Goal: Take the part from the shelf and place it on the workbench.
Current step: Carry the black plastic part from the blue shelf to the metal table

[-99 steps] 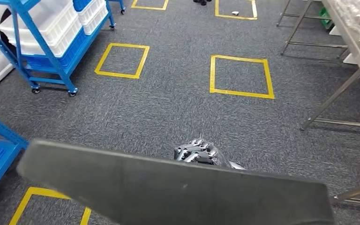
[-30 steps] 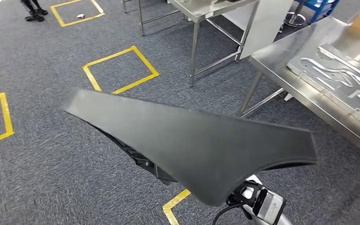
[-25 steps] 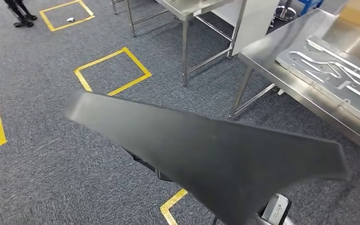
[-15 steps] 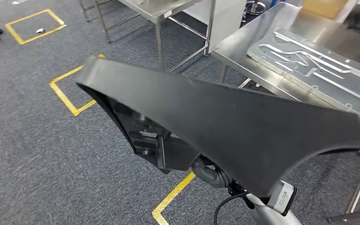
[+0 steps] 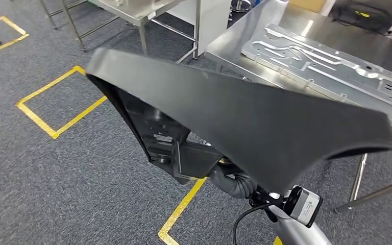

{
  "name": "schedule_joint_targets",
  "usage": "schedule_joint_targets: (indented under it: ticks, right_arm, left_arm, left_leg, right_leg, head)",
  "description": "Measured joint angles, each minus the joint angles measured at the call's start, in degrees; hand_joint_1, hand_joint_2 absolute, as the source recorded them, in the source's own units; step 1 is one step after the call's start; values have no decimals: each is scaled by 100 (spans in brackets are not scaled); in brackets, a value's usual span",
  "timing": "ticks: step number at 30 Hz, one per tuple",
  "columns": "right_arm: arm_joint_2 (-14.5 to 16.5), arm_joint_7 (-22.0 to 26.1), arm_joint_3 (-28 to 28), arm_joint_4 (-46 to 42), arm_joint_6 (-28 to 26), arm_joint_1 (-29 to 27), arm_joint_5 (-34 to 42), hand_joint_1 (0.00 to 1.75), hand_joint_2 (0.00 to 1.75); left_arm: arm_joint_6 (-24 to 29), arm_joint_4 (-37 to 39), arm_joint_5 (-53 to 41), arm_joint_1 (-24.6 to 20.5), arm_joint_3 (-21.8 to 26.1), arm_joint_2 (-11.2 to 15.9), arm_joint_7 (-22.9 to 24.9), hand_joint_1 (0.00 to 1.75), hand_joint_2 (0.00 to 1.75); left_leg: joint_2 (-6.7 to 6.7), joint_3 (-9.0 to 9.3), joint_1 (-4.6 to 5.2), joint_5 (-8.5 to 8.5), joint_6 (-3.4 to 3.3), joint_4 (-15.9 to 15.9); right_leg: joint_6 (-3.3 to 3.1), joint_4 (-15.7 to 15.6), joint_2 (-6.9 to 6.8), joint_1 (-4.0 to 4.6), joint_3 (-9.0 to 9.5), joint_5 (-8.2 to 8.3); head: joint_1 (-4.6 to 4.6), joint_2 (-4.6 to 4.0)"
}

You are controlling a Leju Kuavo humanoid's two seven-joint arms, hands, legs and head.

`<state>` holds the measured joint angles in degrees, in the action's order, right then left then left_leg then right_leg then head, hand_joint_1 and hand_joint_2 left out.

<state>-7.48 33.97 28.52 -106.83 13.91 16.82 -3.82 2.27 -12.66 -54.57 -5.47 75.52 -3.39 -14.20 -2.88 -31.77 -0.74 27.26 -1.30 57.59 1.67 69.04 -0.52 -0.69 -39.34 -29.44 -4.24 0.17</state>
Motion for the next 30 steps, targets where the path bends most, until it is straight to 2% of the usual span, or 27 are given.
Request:
schedule_joint_targets:
  ticks: [2, 3, 4, 6, 8, 10, 11, 12, 13, 14, 15, 17, 18, 19, 21, 22, 24, 25, 26, 27, 28, 29, 30]
  right_arm:
    - [-1, -18, -1, 7, 5, 33, 42, 175, 175]
    - [-3, -28, -1, 13, 8, 62, 80, 175, 175]
    - [-9, -36, -2, 24, 10, 89, 121, 175, 175]
    - [-23, -1, -3, 60, 2, 103, 174, 175, 175]
    - [-39, 129, -4, 121, -27, 74, 189, 175, 175]
    - [-54, 290, -3, 207, -56, 28, 192, 175, 175]
    - [-63, 356, -2, 252, -62, -9, 193, 175, 175]
    - [-77, 411, -2, 286, -64, -57, 196, 175, 175]
    - [-95, 451, -1, 308, -71, -108, 199, 175, 175]
    - [-110, 466, -1, 315, -87, -158, 201, 175, 175]
    - [-122, 460, 1, 308, -114, -203, 200, 175, 175]
    - [-132, 408, 3, 273, -171, -273, 195, 175, 175]
    - [-134, 381, 7, 256, -186, -297, 191, 175, 175]
    - [-136, 358, 10, 244, -190, -314, 189, 175, 175]
    - [-138, 330, 13, 238, -186, -346, 186, 175, 175]
    - [-139, 323, 11, 238, -181, -358, 185, 175, 175]
    - [-140, 302, 9, 239, -163, -347, 188, 175, 175]
    - [-140, 285, 9, 245, -147, -329, 195, 175, 175]
    - [-139, 265, 9, 255, -128, -309, 203, 175, 175]
    - [-139, 247, 9, 270, -105, -294, 215, 175, 175]
    - [-138, 233, 9, 291, -82, -286, 226, 175, 175]
    - [-138, 224, 9, 313, -66, -282, 234, 175, 175]
    - [-138, 220, 9, 336, -55, -279, 241, 175, 175]
  left_arm:
    - [7, 0, 9, -7, 1, -15, 0, 0, 175]
    - [17, 0, 20, -8, 2, -22, -1, 0, 175]
    - [32, 0, 34, -9, 3, -27, -2, 0, 175]
    - [68, 0, 61, -14, 5, -35, -7, 0, 175]
    - [120, 0, 73, -16, 10, -41, -16, 0, 175]
    - [173, 0, 74, 3, 23, -46, -25, 0, 175]
    - [190, 0, 75, 20, 34, -49, -29, 0, 175]
    - [198, 0, 76, 38, 45, -51, -39, 0, 175]
    - [193, 0, 74, 52, 56, -50, -57, 0, 175]
    - [170, 0, 63, 62, 63, -42, -82, 0, 175]
    - [137, 0, 44, 65, 67, -29, -109, 0, 175]
    - [70, 0, 2, 64, 67, 0, -157, 0, 175]
    - [54, 0, -10, 63, 66, 9, -169, 0, 175]
    - [50, 0, -14, 61, 66, 13, -176, 0, 175]
    - [68, 0, -8, 48, 66, 11, -178, 0, 175]
    - [85, 0, -1, 37, 67, 9, -172, 0, 175]
    - [118, 0, 15, 26, 69, 5, -151, 0, 175]
    - [133, 0, 30, 30, 74, 8, -137, 0, 175]
    - [146, 0, 46, 39, 81, 9, -126, 0, 175]
    - [158, 0, 63, 46, 90, 9, -116, 0, 175]
    - [170, 0, 81, 48, 98, 9, -107, 0, 175]
    - [182, 0, 95, 45, 102, 7, -102, 0, 175]
    - [194, 0, 105, 39, 104, -1, -99, 0, 175]
  left_leg:
    - [-96, 30, 23, 29, 34, 5]
    - [-144, 40, 36, 42, 58, 8]
    - [-192, 47, 48, 53, 85, 7]
    - [-269, 66, 56, 74, 143, 0]
    - [-112, 5, 41, 227, 202, 191]
    - [143, -285, 17, 586, 243, 848]
    - [202, -488, 13, 760, 255, 1267]
    - [224, -655, 10, 849, 265, 1586]
    - [231, -737, 7, 821, 271, 1709]
    - [238, -706, 2, 672, 272, 1586]
    - [270, -572, -7, 442, 270, 1249]
    - [482, -230, -36, 84, 252, 458]
    - [574, -127, -46, 12, 231, 222]
    - [630, -84, -42, 9, 201, 122]
    - [550, -76, -27, -4, 120, 98]
    - [496, -67, -26, -21, 78, 75]
    - [380, -53, -42, -54, 3, 22]
    - [321, -52, -38, -59, -16, 14]
    - [258, -56, -31, -57, -31, 12]
    - [190, -59, -25, -54, -34, 14]
    - [125, -59, -18, -50, -37, 15]
    - [65, -55, -12, -44, -39, 15]
    - [10, -44, -6, -37, -35, 15]
  right_leg:
    - [-69, -814, -231, 49, 426, 273]
    - [-103, -1034, -301, 77, 532, 320]
    - [-129, -1108, -322, 102, 556, 313]
    - [-175, -1125, -189, 93, 542, 340]
    - [-234, -1167, -78, 50, 559, 374]
    - [-274, -1185, 28, 27, 567, 388]
    - [-283, -1183, 87, 28, 565, 389]
    - [-285, -1180, 155, 30, 566, 388]
    - [-283, -1174, 229, 30, 569, 387]
    - [-277, -1167, 305, 27, 576, 383]
    - [-264, -1156, 379, 22, 587, 374]
    - [-217, -1113, 514, 16, 585, 346]
    - [-185, -1092, 572, 16, 567, 339]
    - [-152, -1080, 628, 14, 542, 342]
    - [-70, -1093, 728, 1, 506, 356]
    - [-31, -1076, 696, -5, 497, 328]
    - [29, -766, 445, -10, 362, 116]
    - [46, -430, 271, -14, 213, -57]
    - [61, -30, 159, -19, 22, -231]
    - [75, 321, 104, -23, -148, -354]
    - [82, 525, 80, -24, -247, -391]
    - [81, 508, 65, -23, -236, -320]
    - [65, 252, 36, -17, -101, -155]
  head:
    - [-1, 0]
    - [-1, 0]
    - [-1, 0]
    - [-1, 0]
    - [-1, 0]
    - [-2, 0]
    - [-2, 0]
    - [-2, 0]
    - [-2, 0]
    - [-2, 0]
    - [-2, 0]
    - [-2, 0]
    - [-2, 0]
    - [-2, 0]
    - [-2, 0]
    - [-1, 0]
    - [1, 0]
    - [1, 0]
    - [1, 0]
    - [1, 0]
    - [0, 0]
    - [0, 0]
    - [0, 0]
